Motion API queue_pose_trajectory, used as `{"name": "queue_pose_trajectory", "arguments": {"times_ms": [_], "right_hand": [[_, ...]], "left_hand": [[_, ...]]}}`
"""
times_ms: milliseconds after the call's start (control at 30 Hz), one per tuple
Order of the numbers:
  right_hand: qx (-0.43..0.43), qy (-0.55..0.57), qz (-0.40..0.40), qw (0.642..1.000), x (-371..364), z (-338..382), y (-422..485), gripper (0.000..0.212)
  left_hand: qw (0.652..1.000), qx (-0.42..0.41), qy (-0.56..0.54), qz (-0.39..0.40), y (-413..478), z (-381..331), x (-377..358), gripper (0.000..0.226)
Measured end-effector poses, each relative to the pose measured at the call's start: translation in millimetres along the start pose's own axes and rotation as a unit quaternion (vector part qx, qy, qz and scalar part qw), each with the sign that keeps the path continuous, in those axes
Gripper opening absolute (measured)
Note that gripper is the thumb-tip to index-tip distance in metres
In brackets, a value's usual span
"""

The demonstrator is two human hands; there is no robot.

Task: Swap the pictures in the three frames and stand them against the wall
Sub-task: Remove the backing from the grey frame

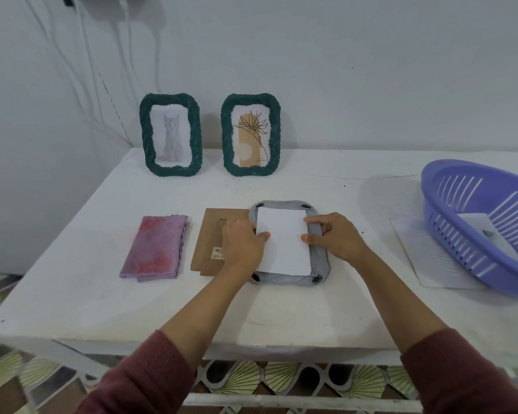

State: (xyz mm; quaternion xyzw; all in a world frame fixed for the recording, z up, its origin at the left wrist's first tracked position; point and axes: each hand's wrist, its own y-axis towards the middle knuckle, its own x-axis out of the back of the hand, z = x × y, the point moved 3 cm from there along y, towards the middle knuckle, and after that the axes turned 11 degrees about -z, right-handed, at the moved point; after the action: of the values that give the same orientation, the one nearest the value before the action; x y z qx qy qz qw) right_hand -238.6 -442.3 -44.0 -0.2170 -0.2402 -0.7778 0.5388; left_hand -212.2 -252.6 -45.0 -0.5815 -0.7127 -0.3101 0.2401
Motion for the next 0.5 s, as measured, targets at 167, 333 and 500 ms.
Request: {"name": "queue_pose_trajectory", "arguments": {"times_ms": [167, 333, 500], "right_hand": [[0.003, 0.000, 0.001, 1.000, 0.3, 1.0, -0.3, 0.045], [-0.030, 0.022, -0.001, 0.999, 1.1, 3.4, -2.9, 0.041], [-0.036, -0.021, -0.007, 0.999, 23.9, 21.0, -9.3, 0.042]], "left_hand": [[0.999, 0.013, -0.034, -0.018, -2.3, -3.4, 7.8, 0.017], [0.997, 0.021, -0.072, -0.026, -5.4, -11.3, 21.5, 0.015], [0.983, -0.046, -0.173, -0.034, -12.1, -43.2, 50.1, 0.027]]}}
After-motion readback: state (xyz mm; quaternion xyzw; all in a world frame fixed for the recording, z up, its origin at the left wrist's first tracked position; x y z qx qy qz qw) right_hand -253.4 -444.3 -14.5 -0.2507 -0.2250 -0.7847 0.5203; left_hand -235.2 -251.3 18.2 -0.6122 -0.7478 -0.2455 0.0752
